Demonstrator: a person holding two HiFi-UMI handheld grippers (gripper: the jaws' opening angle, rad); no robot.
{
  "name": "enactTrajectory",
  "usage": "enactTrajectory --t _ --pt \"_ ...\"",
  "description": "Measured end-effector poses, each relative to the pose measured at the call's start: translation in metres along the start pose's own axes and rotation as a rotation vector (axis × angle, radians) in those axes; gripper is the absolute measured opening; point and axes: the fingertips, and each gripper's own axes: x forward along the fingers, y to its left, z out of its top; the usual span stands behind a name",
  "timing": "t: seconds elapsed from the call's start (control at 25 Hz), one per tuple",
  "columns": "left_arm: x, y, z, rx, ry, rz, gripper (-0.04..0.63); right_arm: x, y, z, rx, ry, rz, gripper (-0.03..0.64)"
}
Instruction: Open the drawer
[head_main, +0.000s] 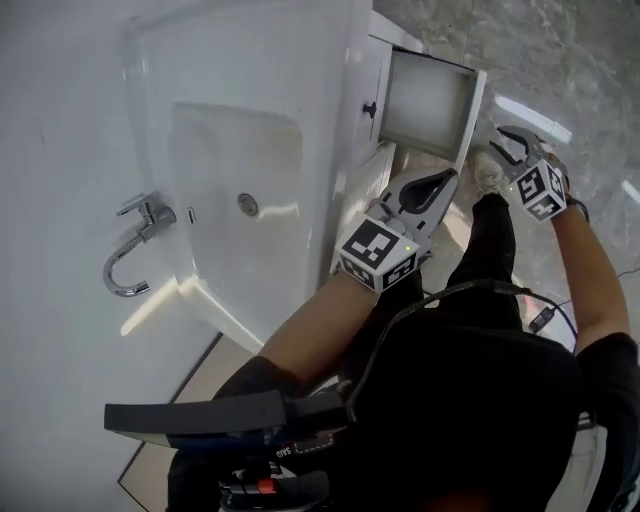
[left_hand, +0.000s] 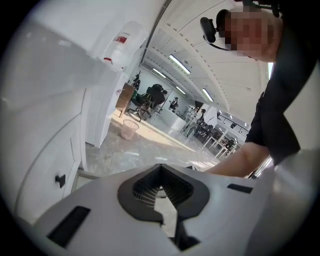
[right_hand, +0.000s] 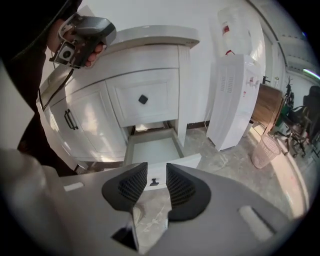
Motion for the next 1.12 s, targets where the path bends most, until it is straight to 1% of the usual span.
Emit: enactTrajectory --t 0.16,0.24,0.32,0.44,0.56,0.64,0.76,0.92,1.0,1.12 --pt "-0.022 -0.019 0.069 0.040 -0.109 0.004 0.000 -0.044 -0.020 0.060 -0.008 -0.065 -0.021 0.070" --pt "-0.042 -0.024 0.100 0.056 -0.158 0.016 0.000 -0.064 -0.027 0.097 0.001 -0.105 -0.038 0.045" --pt "-0.068 -0.031 0.123 0.065 -0.200 0.038 0.000 -0.083 -0.024 0.131 0.007 -0.129 -0.046 0.020" --pt "-0.108 -0.040 0.157 0.078 -0.274 0.082 0.000 -0.110 -0.021 0.180 -0.006 -0.152 -0.027 0.002" --pt "-0.148 -0.044 0.196 0.075 -0.392 0.149 0.000 -0.135 -0.026 0.236 -0.071 -0.172 0.008 0.002" --pt "-0.180 -0.048 0.216 0.067 -0.464 0.198 0.000 -0.151 -0.020 0.272 -0.110 -0.186 0.038 0.002" --pt "-0.234 -0.051 0.233 0.054 -0.555 0.274 0.000 -0.168 0.003 0.322 -0.154 -0.203 0.085 0.002" --pt "-0.314 -0.053 0.238 0.018 -0.665 0.369 0.000 -0.184 0.039 0.384 -0.197 -0.227 0.146 0.000" --pt "-0.355 -0.051 0.236 0.013 -0.725 0.422 0.000 -0.186 0.054 0.417 -0.225 -0.244 0.169 0.000" --pt "-0.422 -0.050 0.219 0.008 -0.798 0.496 0.000 -0.187 0.090 0.457 -0.251 -0.269 0.191 0.000"
